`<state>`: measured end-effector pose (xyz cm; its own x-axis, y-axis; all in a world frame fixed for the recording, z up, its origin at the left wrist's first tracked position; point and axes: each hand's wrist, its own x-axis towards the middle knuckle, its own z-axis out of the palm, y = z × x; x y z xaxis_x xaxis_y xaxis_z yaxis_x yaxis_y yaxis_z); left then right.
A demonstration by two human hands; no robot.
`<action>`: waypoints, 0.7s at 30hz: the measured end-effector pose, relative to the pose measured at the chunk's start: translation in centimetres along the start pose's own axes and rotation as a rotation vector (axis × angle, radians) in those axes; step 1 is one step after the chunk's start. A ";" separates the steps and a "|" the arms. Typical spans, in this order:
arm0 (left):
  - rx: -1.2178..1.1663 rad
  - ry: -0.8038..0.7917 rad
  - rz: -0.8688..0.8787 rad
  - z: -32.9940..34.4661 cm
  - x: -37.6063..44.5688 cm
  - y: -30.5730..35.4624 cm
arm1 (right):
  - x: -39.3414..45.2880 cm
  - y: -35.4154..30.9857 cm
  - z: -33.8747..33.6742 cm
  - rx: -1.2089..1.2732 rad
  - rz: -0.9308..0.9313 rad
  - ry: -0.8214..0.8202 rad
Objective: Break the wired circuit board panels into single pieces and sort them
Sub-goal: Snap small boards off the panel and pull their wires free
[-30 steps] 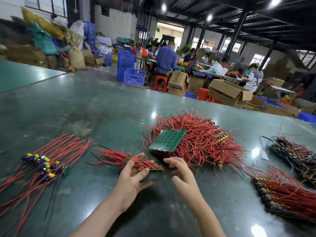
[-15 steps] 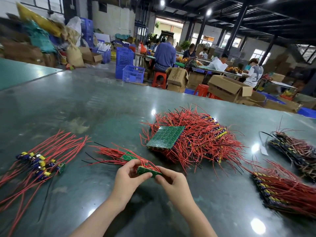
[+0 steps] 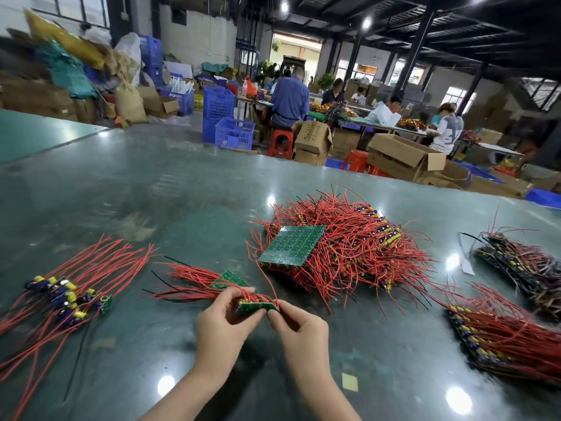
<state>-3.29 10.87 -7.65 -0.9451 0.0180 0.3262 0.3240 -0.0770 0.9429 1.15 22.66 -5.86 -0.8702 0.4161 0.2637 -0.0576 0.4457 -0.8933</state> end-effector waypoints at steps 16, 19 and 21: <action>-0.454 -0.094 -0.202 0.4 0.0 1.7 | 2.1 -0.8 -2.6 1.118 0.699 0.155; -0.627 0.035 -0.192 0.2 0.8 1.6 | 2.7 -0.6 -3.5 1.289 0.774 0.267; -0.592 0.050 -0.193 0.1 0.9 1.6 | 3.0 -0.6 -4.1 1.335 0.764 0.289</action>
<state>-3.66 10.85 -5.85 -0.9898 0.0411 0.1361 0.0820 -0.6166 0.7830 0.56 26.88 -3.09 -0.7837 0.4089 -0.4676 -0.1752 -0.8676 -0.4653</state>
